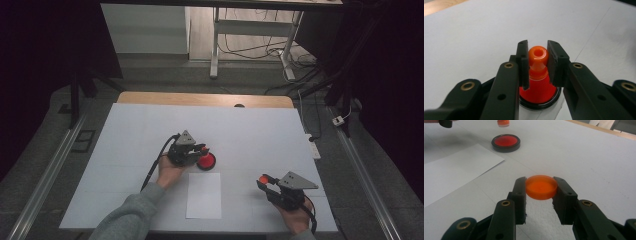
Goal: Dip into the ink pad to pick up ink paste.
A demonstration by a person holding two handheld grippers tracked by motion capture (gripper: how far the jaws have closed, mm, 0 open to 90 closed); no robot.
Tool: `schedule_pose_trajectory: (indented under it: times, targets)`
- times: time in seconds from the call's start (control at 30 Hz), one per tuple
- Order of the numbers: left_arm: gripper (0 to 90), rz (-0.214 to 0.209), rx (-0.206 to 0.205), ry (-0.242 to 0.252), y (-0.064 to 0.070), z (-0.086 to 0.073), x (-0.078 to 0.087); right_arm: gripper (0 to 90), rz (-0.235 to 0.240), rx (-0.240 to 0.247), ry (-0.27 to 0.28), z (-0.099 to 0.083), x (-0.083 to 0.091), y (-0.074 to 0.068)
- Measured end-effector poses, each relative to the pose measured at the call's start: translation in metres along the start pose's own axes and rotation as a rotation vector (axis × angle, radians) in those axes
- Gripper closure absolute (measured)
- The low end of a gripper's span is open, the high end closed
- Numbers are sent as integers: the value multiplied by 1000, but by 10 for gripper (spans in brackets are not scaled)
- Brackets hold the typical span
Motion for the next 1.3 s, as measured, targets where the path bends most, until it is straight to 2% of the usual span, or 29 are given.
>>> schedule_pose_trajectory:
  times: [0.2,0.67,0.8,1.07,1.2,1.23,1.27,1.3]
  targets:
    - [726,-7,21,1,-3,0,3,644,2,0,-5,0,-1,0]
    - [725,-27,-4,-38,2,-8,-7,645,1,0,-4,0,0,1]
    - [725,-16,-11,-57,2,-13,-12,644,2,0,-4,0,0,1]
    - [725,2,-30,-52,3,-13,-12,645,4,-2,-3,0,0,2]
    - [725,24,-63,-86,3,-21,-19,644,7,-4,-1,0,0,2]
    - [725,21,-51,-67,2,-23,-20,644,7,-3,-1,0,0,1]
    - [725,11,-31,-67,1,-23,-19,644,7,-3,-2,0,0,1]
    - [725,7,-29,-69,1,-23,-19,645,6,-2,-1,0,0,1]
Point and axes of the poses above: each handheld gripper's, and its own axes: x roughly backward along the jaws, z roughly out of its top, y roughly to its right, the point moved 5 cm from there along -x, roughly forward along the jaws, and after that the axes turned 10 degrees about z, right-handed, at the moved point
